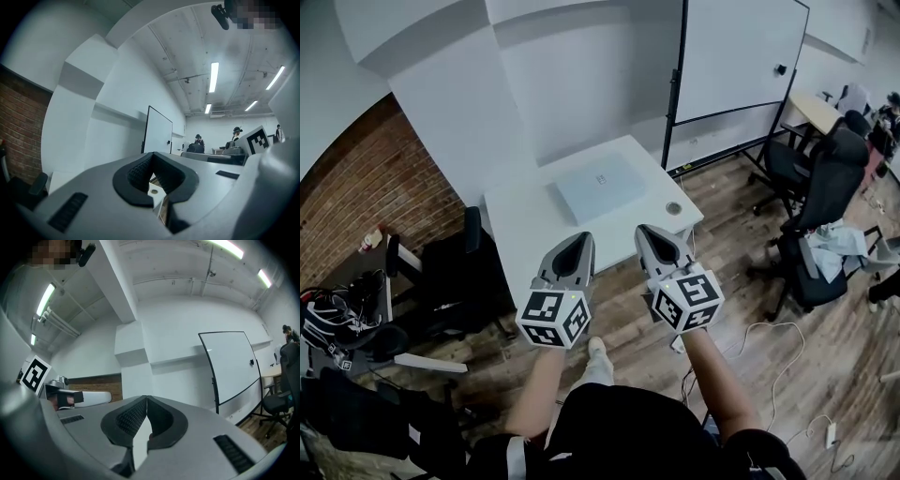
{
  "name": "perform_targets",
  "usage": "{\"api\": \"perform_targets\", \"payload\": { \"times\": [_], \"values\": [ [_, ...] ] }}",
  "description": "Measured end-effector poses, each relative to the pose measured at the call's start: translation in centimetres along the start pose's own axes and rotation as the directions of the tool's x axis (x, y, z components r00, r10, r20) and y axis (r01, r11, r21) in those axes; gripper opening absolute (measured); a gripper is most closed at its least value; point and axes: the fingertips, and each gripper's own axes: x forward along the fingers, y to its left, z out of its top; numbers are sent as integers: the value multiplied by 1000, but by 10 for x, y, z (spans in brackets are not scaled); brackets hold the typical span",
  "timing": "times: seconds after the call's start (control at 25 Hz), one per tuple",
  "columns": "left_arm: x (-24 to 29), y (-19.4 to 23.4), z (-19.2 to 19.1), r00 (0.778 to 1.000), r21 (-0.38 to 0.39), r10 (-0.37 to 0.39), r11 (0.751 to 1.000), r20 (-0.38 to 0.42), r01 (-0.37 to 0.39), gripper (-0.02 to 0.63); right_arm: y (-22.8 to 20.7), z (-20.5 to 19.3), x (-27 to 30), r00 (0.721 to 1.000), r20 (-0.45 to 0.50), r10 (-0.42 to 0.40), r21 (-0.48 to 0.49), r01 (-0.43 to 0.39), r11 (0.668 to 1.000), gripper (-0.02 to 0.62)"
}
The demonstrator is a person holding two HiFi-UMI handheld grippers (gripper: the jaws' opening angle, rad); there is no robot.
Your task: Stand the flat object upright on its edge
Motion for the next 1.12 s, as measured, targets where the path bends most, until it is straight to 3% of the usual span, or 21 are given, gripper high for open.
{"api": "perform_targets", "payload": {
  "times": [0.48, 0.72, 1.12],
  "values": [
    [96, 102, 11, 999, -17, -24, 1000, -30, 23, 9, -39, 0, 134, 999, -36, -24, 14, 24, 1000, 38],
    [124, 150, 5, 995, -47, -88, 995, -45, 86, 9, -41, -9, 192, 997, -57, -56, 2, 56, 998, 38],
    [156, 194, -17, 982, -126, -179, 977, -59, 171, 9, -56, -41, 235, 984, -121, -127, 6, 129, 992, 38]
  ]
}}
